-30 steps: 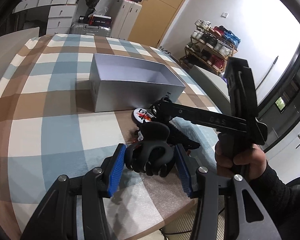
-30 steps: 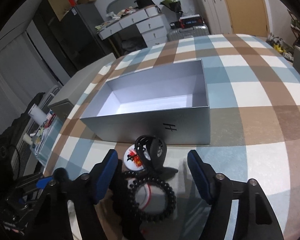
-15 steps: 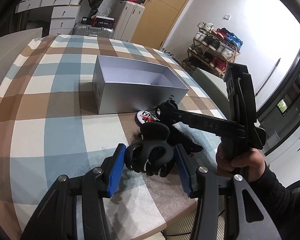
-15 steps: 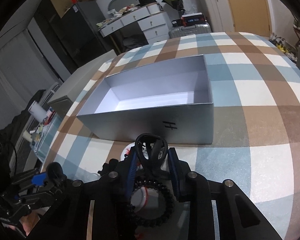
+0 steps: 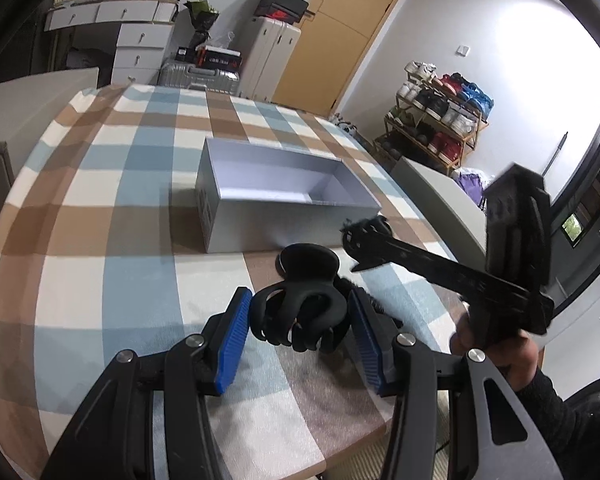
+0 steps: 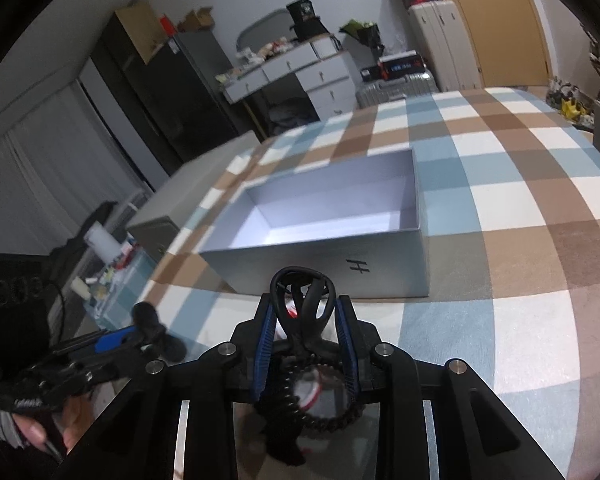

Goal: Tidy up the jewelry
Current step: 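Carry both claw clips into the silver box and open both tools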

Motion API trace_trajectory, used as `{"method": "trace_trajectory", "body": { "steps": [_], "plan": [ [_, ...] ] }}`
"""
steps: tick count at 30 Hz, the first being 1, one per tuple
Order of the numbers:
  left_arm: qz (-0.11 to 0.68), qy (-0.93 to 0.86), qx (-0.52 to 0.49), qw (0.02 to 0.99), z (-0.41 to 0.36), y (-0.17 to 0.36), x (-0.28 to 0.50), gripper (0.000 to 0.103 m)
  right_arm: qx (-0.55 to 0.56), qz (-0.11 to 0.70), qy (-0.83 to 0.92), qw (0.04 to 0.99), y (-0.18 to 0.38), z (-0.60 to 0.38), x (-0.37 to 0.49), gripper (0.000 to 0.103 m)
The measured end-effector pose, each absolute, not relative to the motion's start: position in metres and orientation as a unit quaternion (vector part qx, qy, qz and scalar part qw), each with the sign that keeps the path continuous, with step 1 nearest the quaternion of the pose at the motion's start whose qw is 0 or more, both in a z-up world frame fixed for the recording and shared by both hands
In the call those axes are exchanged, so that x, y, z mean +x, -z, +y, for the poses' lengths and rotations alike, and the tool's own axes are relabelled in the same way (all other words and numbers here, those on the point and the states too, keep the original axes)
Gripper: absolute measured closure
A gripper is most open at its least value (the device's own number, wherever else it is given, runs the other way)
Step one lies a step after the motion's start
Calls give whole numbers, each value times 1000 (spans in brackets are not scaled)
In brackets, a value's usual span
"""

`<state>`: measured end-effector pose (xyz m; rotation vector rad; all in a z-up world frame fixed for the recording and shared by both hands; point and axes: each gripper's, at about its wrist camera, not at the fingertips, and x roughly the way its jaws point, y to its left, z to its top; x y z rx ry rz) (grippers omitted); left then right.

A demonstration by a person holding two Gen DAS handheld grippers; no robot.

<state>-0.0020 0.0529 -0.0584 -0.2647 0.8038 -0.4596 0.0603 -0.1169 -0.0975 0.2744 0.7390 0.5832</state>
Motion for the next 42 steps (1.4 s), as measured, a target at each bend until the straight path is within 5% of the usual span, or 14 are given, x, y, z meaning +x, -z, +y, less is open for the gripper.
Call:
{"method": "trace_trajectory", "body": {
  "steps": [17,42],
  "plan": [
    [365,224,-67,901,33,19,79,59,127,304,-311,891,30,-112,104,74],
    [449,251,-67,855,23,53,138,59,107,415,-279,859,82,-92,177,72]
  ]
}}
